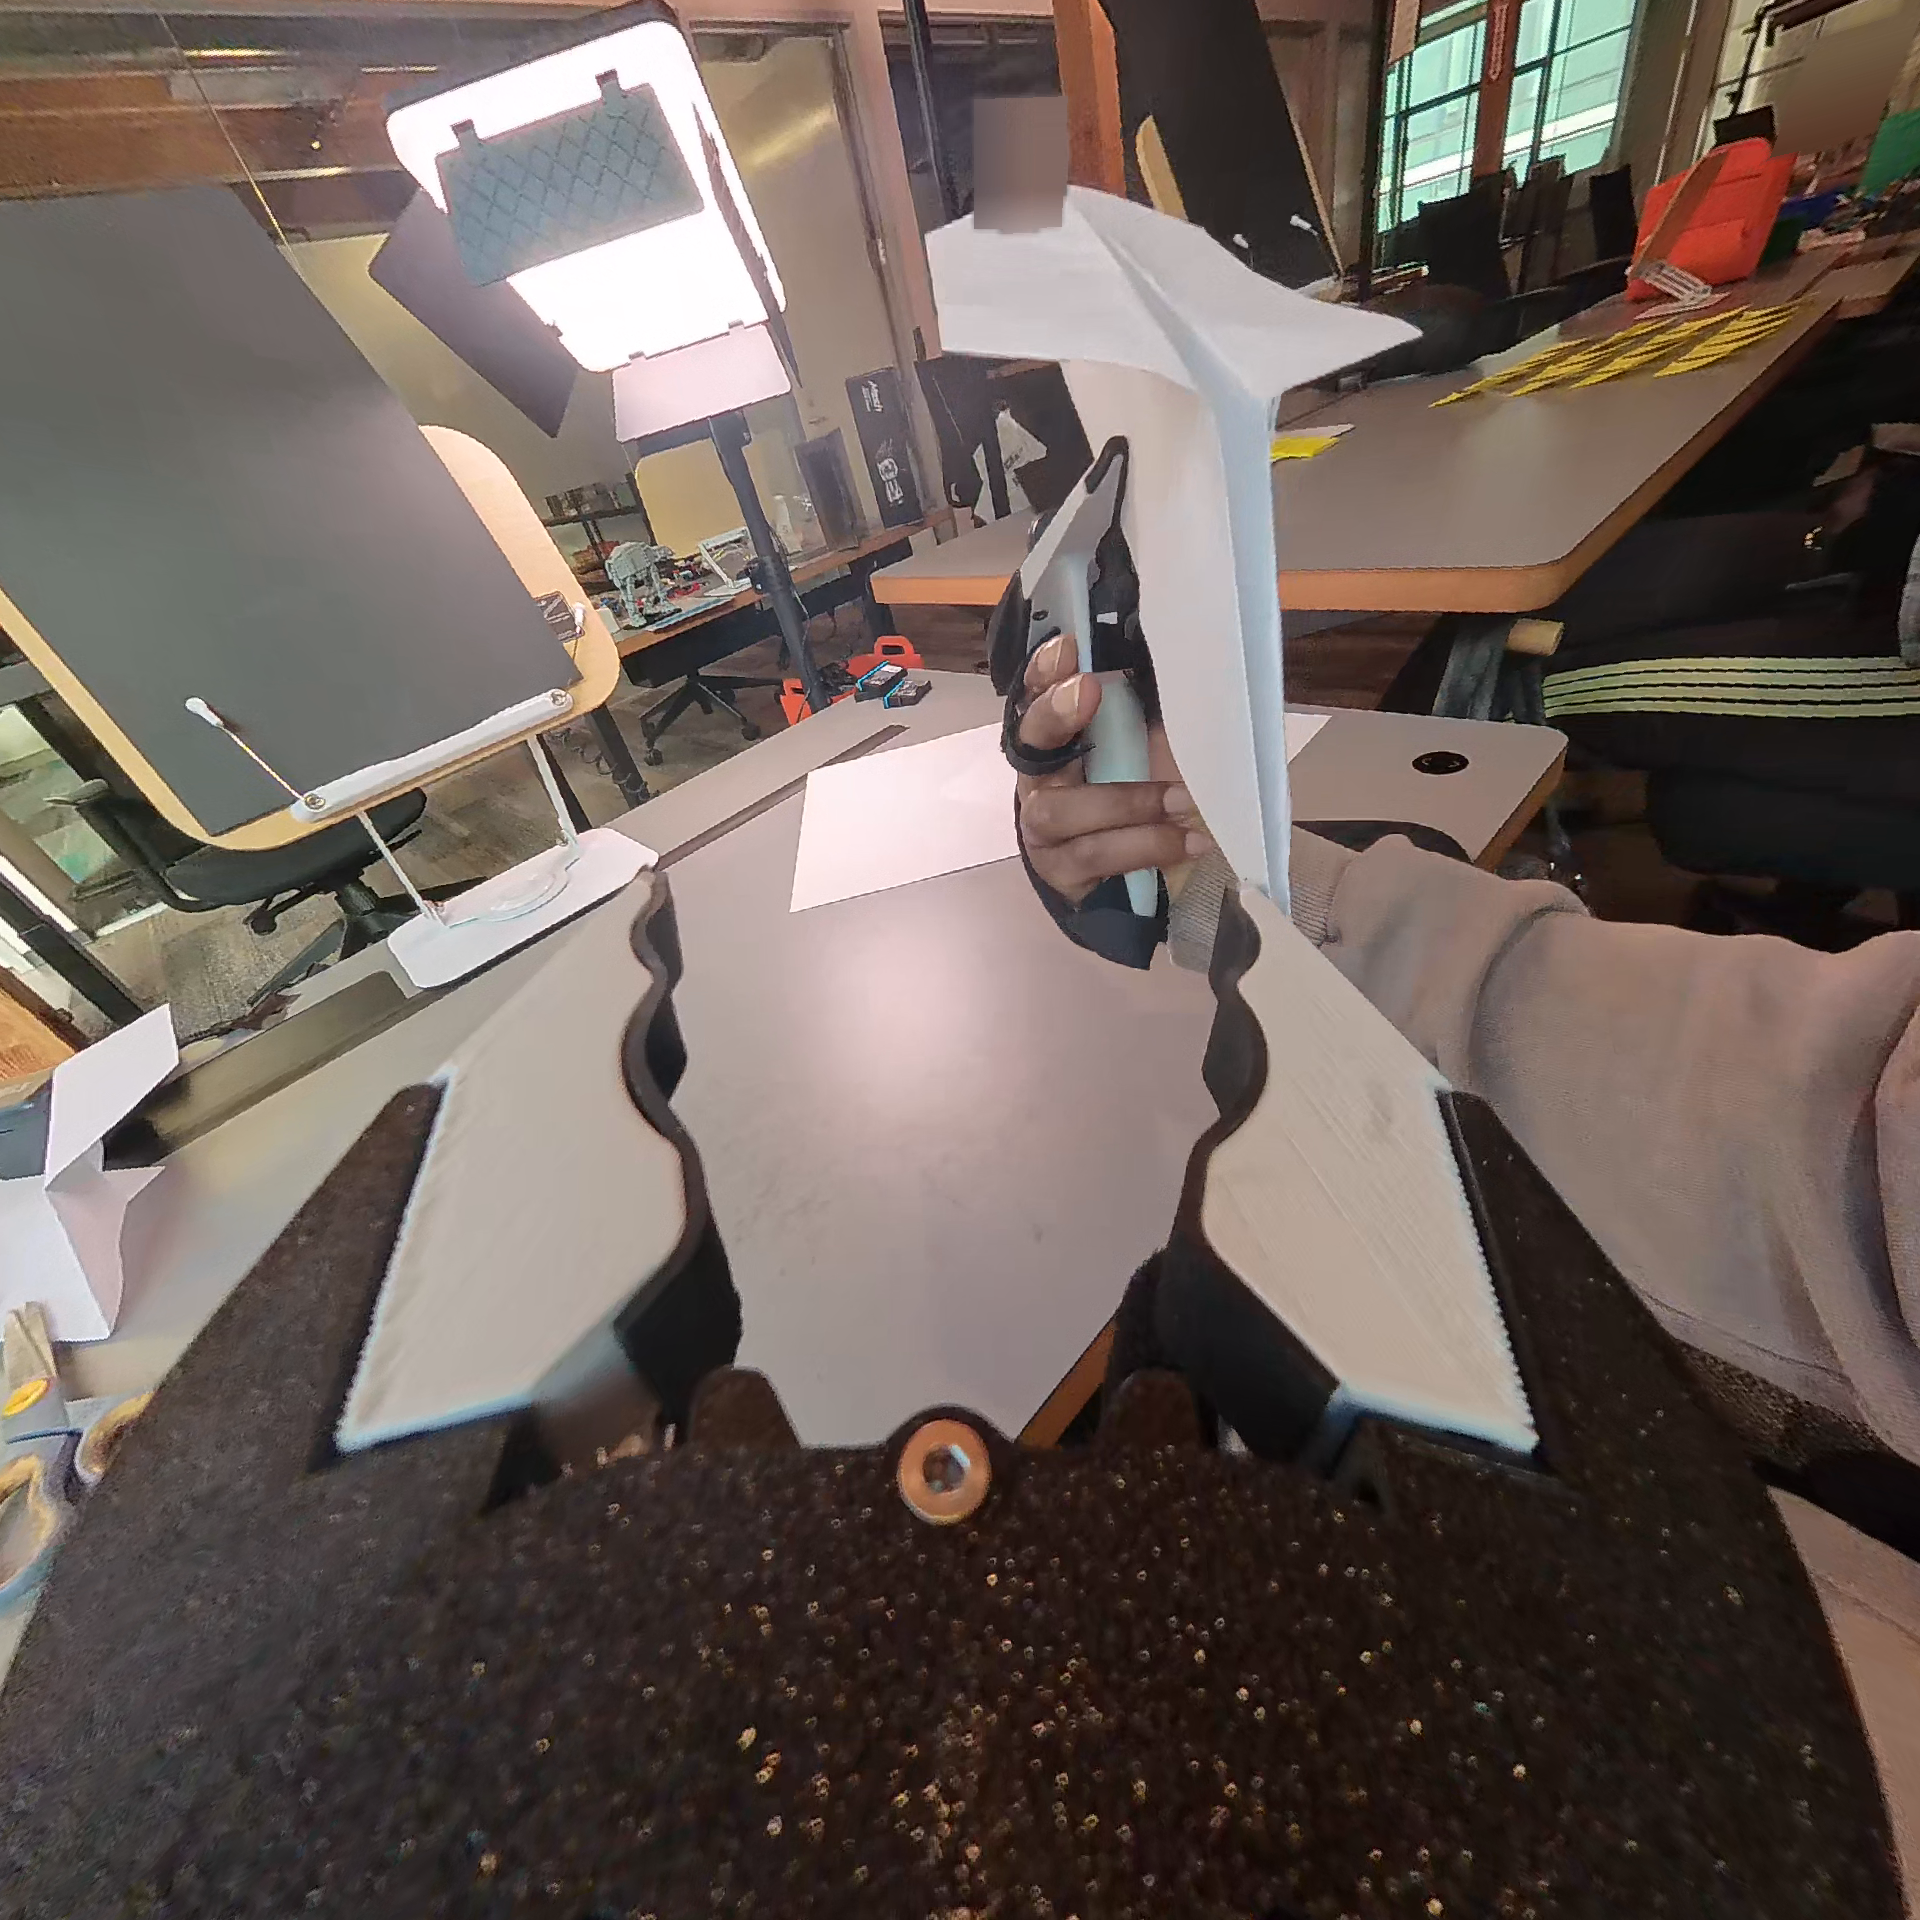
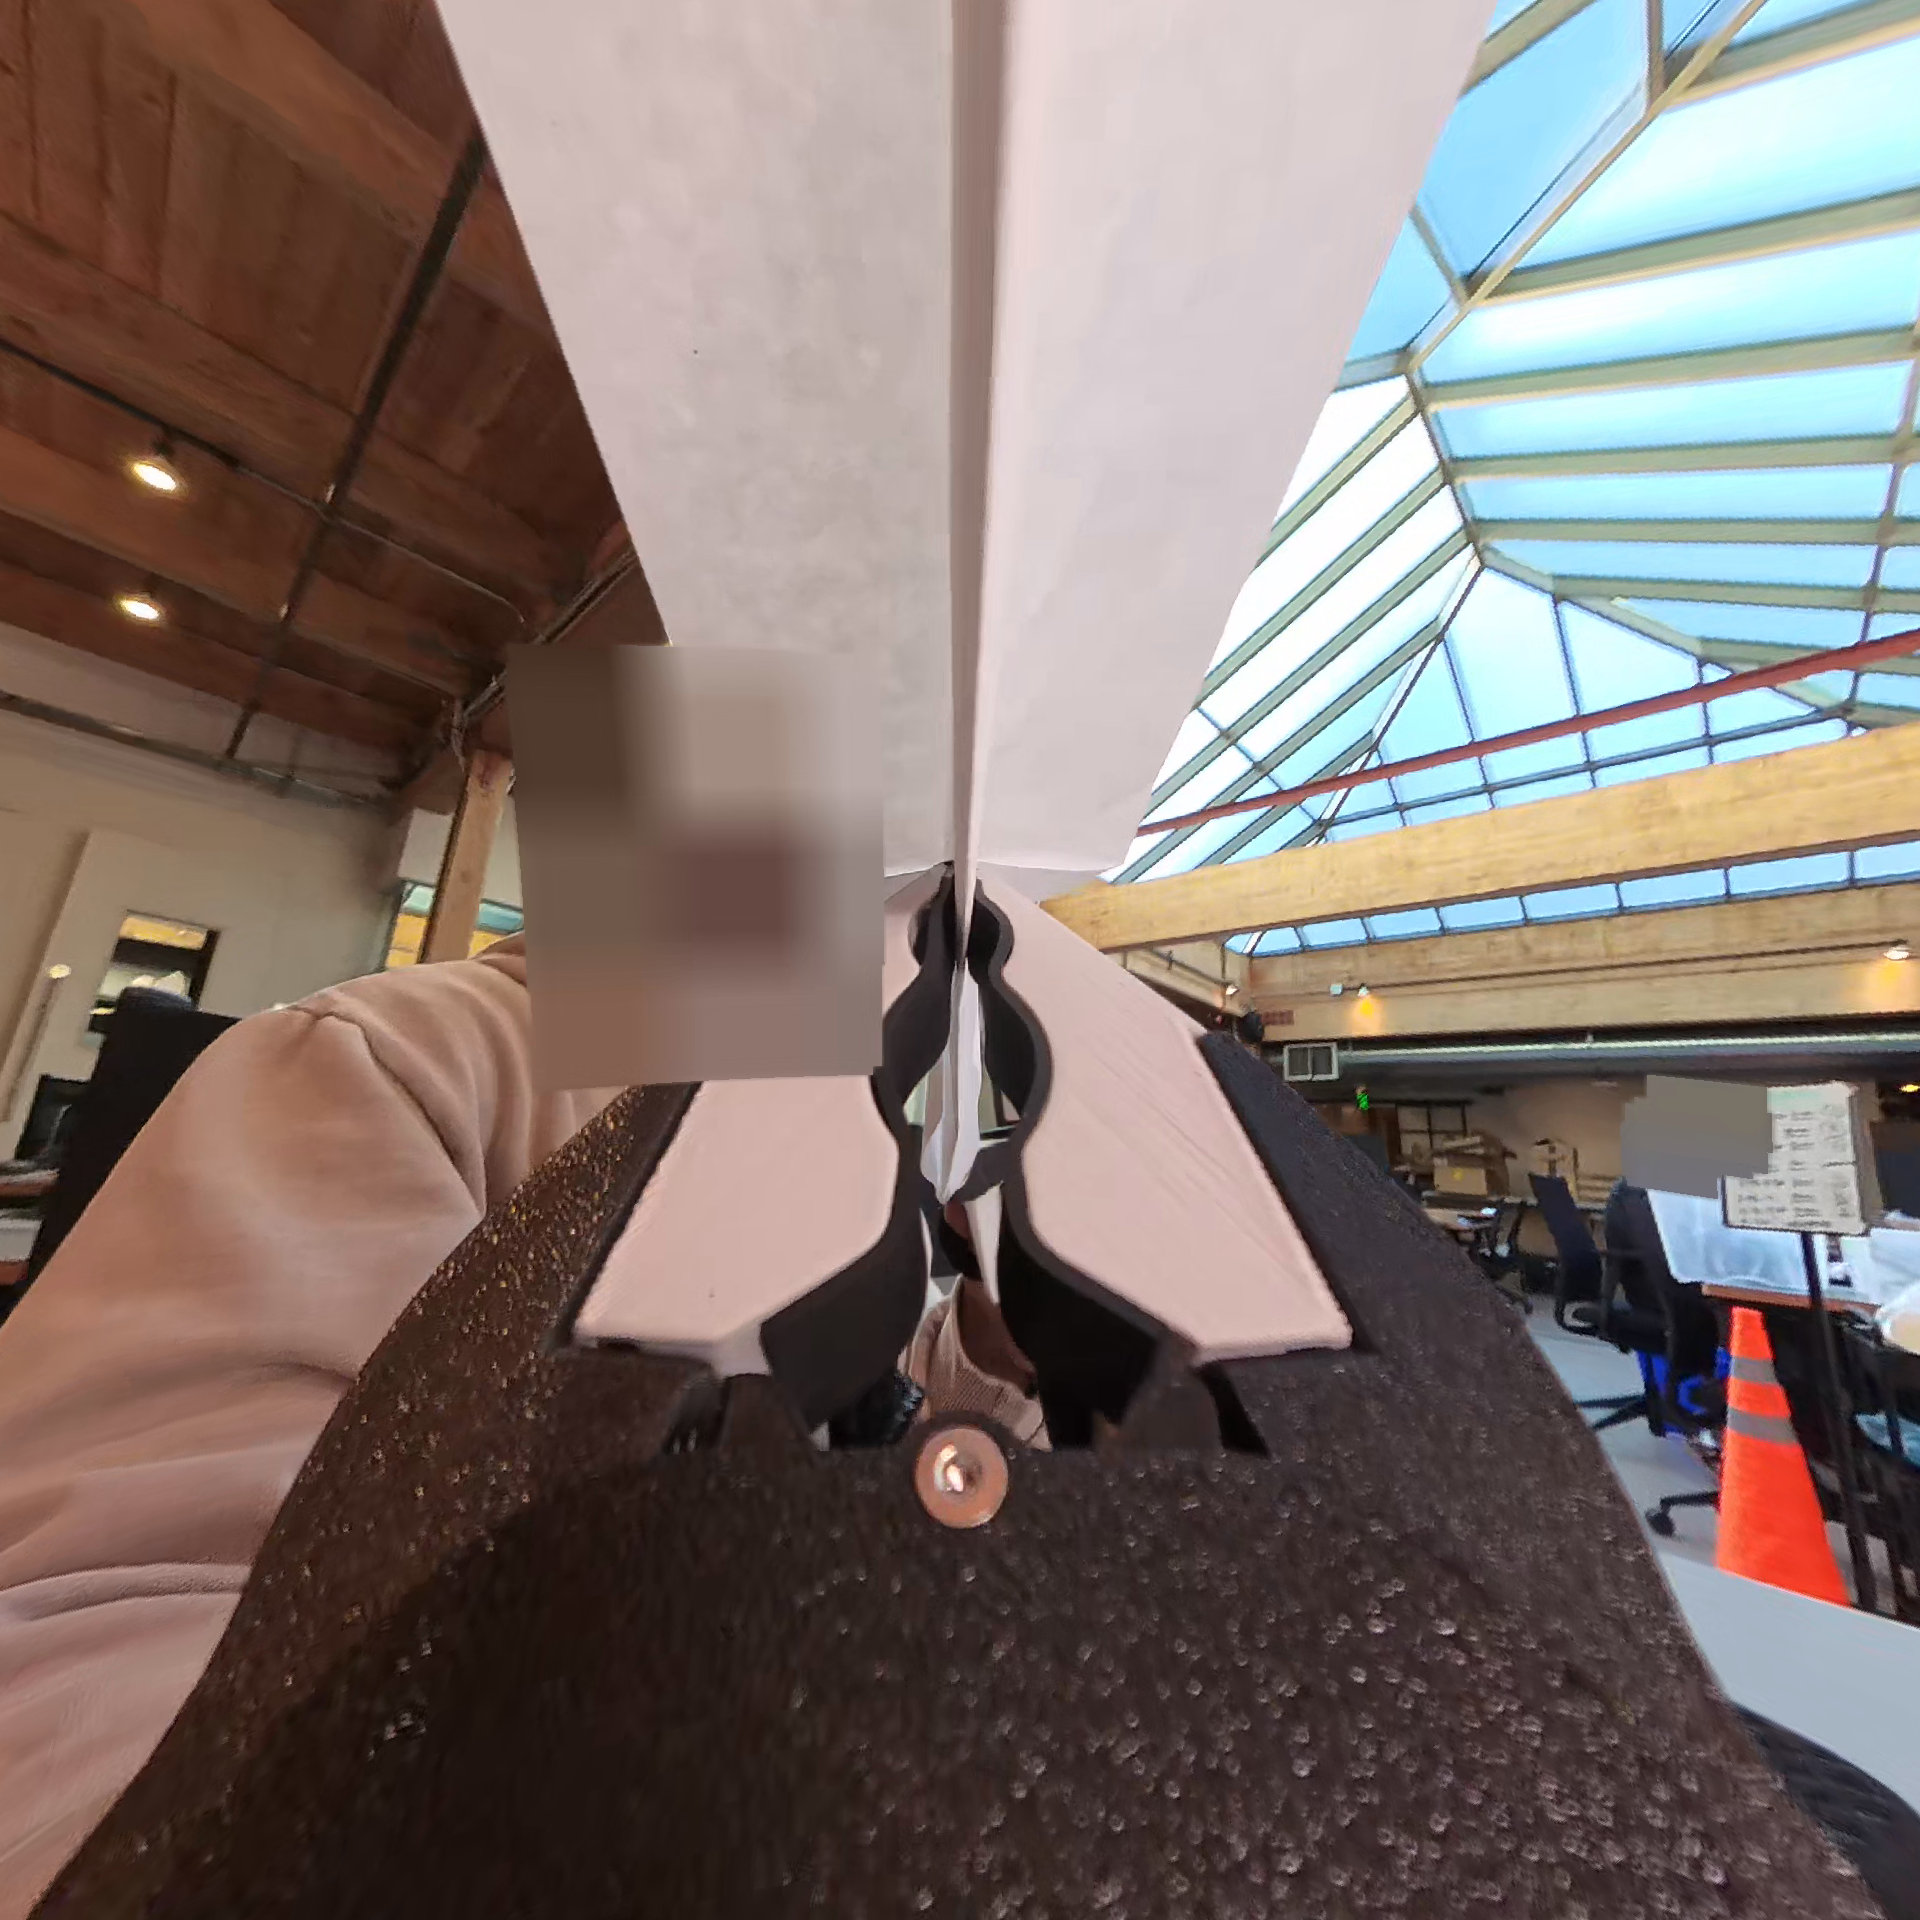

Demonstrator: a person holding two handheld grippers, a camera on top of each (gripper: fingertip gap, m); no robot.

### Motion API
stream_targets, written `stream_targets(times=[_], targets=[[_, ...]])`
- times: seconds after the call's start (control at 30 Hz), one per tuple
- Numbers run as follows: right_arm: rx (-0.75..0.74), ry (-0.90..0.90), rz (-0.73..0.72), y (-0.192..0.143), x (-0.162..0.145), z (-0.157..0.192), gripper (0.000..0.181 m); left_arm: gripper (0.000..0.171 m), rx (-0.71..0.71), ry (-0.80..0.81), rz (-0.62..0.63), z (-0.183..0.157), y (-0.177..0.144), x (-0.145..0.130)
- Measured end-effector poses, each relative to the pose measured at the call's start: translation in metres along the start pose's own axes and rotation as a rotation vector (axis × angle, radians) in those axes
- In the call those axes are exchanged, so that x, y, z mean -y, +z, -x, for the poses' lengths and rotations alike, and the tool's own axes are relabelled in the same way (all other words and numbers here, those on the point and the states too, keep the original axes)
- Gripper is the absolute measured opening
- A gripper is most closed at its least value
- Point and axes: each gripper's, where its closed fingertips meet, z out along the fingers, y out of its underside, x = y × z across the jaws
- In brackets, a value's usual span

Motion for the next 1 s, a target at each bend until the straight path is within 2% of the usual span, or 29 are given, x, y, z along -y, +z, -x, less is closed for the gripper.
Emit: stream_targets(times=[0.2,0.3,0.4,0.47,0.53,0.63,0.7,0.8,0.83,0.87,0.93,1.0], targets=[[-0.119,-0.104,-0.028,-0.001,0.009,-0.004,0.0,0.101,-0.004,-0.017,-0.011,0.003,-0.007,-0.001],[-0.267,-0.22,-0.048,0.001,0.015,-0.01,0.0,0.099,-0.037,-0.038,-0.028,0.002,-0.01,-0.004],[-0.471,-0.393,-0.067,0.007,0.018,-0.011,0.0,0.087,-0.119,-0.094,-0.076,-0.001,-0.016,-0.004],[-0.566,-0.485,-0.055,0.018,0.011,-0.006,0.0,0.078,-0.197,-0.143,-0.109,-0.004,-0.017,-0.003],[-0.661,-0.579,-0.011,0.029,-0.004,-0.002,0.0,0.077,-0.229,-0.175,-0.143,0.002,-0.017,0.001],[-0.738,-0.653,0.014,0.045,-0.025,0.009,0.0,0.073,-0.277,-0.207,-0.209,0.015,-0.015,0.013],[-0.757,-0.652,0.006,0.053,-0.038,0.017,0.0,0.068,-0.36,-0.22,-0.226,0.016,-0.011,0.018],[-0.774,-0.656,0.095,0.063,-0.065,0.025,0.0,0.055,-0.567,-0.212,-0.245,-0.004,-0.011,0.024],[-0.791,-0.66,0.135,0.062,-0.074,0.026,0.0,0.045,-0.628,-0.212,-0.265,-0.011,-0.014,0.028],[-0.81,-0.669,0.174,0.061,-0.081,0.027,0.0,0.035,-0.672,-0.217,-0.28,-0.017,-0.015,0.031],[-0.855,-0.687,0.252,0.054,-0.093,0.029,0.0,0.026,-0.742,-0.222,-0.28,-0.029,-0.014,0.033],[-0.893,-0.705,0.302,0.046,-0.1,0.034,0.0,0.005,-0.81,-0.236,-0.269,-0.04,-0.013,0.033]])
